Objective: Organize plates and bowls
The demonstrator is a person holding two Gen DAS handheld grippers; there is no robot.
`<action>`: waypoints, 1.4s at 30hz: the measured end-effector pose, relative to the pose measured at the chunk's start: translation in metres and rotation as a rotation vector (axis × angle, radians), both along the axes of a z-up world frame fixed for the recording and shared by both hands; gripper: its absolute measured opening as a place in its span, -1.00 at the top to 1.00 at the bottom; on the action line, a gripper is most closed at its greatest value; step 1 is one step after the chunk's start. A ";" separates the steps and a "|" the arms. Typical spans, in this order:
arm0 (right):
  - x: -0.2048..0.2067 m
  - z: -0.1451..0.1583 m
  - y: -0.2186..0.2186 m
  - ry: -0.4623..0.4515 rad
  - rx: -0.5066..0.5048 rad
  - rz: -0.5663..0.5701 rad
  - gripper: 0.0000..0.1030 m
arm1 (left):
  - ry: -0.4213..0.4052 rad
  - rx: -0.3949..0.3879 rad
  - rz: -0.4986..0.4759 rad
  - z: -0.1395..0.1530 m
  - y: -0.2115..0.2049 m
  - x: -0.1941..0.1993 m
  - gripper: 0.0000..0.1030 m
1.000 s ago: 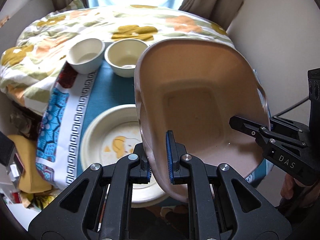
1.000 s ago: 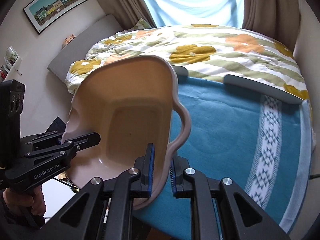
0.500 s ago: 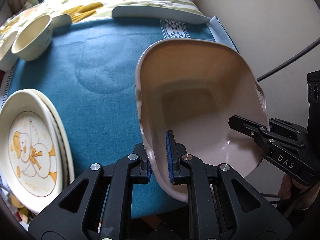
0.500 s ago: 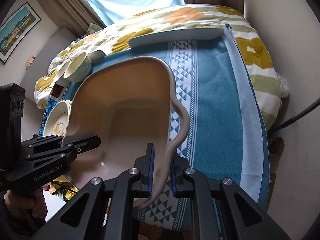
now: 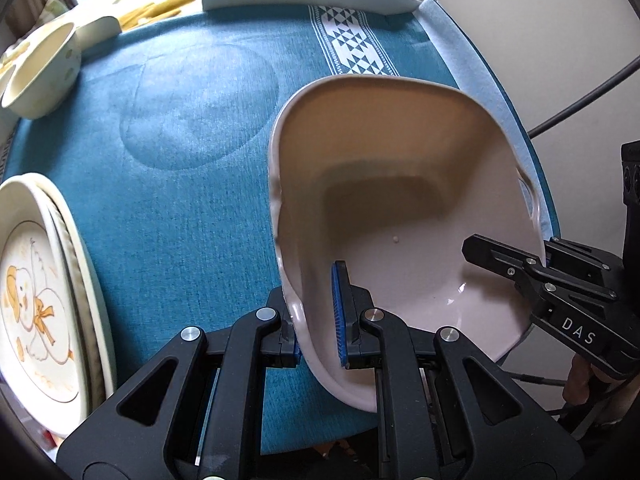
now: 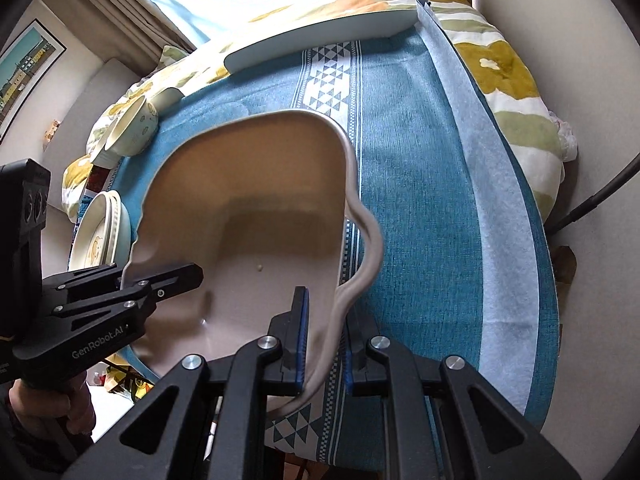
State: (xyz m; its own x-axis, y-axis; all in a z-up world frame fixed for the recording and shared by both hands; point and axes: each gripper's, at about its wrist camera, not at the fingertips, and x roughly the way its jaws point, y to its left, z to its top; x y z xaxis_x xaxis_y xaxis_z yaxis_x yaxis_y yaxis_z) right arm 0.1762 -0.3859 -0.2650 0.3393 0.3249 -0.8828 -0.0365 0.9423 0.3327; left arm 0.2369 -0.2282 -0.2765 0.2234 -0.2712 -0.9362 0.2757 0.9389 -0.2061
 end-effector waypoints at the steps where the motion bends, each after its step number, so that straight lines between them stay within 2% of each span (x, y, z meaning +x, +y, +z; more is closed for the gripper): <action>1: 0.000 0.000 -0.001 0.000 0.003 -0.003 0.75 | -0.003 0.003 -0.002 0.000 0.000 0.000 0.80; 7: 0.001 -0.002 -0.006 0.011 0.055 -0.047 0.75 | -0.019 0.037 -0.015 0.000 -0.002 -0.001 0.76; 8: 0.002 -0.003 -0.007 0.015 0.065 -0.055 0.75 | -0.018 0.047 -0.017 -0.001 -0.003 0.000 0.64; 10: 0.002 -0.005 -0.008 0.026 0.077 -0.066 0.67 | -0.019 0.057 -0.020 -0.001 -0.004 0.000 0.29; 11: 0.002 -0.005 -0.009 0.028 0.081 -0.072 0.51 | -0.028 0.058 -0.018 0.000 -0.004 0.000 -0.02; 12: 0.001 -0.005 -0.009 0.027 0.091 -0.078 0.26 | -0.038 0.058 -0.015 0.001 -0.003 -0.001 -0.26; 14: -0.001 -0.005 -0.011 0.020 0.113 -0.096 0.00 | -0.053 0.054 -0.014 0.004 -0.001 -0.002 -0.29; 19: -0.006 0.011 -0.018 -0.009 0.102 -0.130 0.00 | -0.063 0.067 -0.010 0.017 0.003 -0.004 -0.29; 24: -0.009 0.064 -0.015 -0.109 0.040 -0.111 0.00 | -0.131 0.065 0.033 0.063 0.023 -0.015 -0.29; 28: 0.001 0.116 0.005 -0.222 -0.010 -0.022 0.00 | -0.222 0.058 0.088 0.113 0.056 -0.023 -0.31; 29: 0.007 0.126 0.013 -0.243 -0.003 0.002 0.00 | -0.249 0.051 0.107 0.125 0.067 -0.024 -0.42; 30: 0.014 0.136 0.020 -0.265 0.012 0.018 -0.02 | -0.276 0.050 0.129 0.136 0.078 -0.023 -0.65; 31: 0.022 0.145 0.028 -0.291 0.026 0.022 -0.07 | -0.302 0.053 0.151 0.146 0.090 -0.021 -0.78; 32: 0.028 0.153 0.035 -0.315 0.042 0.030 -0.39 | -0.328 0.055 0.169 0.155 0.102 -0.018 -0.95; 33: 0.037 0.159 0.045 -0.337 0.061 0.039 -0.82 | -0.351 0.053 0.186 0.163 0.114 -0.015 -0.99; 34: 0.045 0.164 0.055 -0.355 0.075 0.045 -0.94 | -0.363 0.049 0.201 0.170 0.126 -0.009 -0.99; 38: 0.086 0.172 0.103 -0.376 0.088 0.091 -0.98 | -0.344 0.022 0.271 0.174 0.179 0.024 -0.99; 42: 0.128 0.171 0.147 -0.356 0.121 0.135 -0.98 | -0.275 -0.020 0.344 0.163 0.234 0.065 -0.99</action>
State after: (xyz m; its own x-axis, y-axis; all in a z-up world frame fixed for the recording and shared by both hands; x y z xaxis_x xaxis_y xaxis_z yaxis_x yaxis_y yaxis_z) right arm 0.3040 -0.2387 -0.0937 0.5644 0.4817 -0.6704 -0.2902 0.8761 0.3851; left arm 0.3020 0.0054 -0.1133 0.5442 -0.1551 -0.8245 -0.0055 0.9821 -0.1883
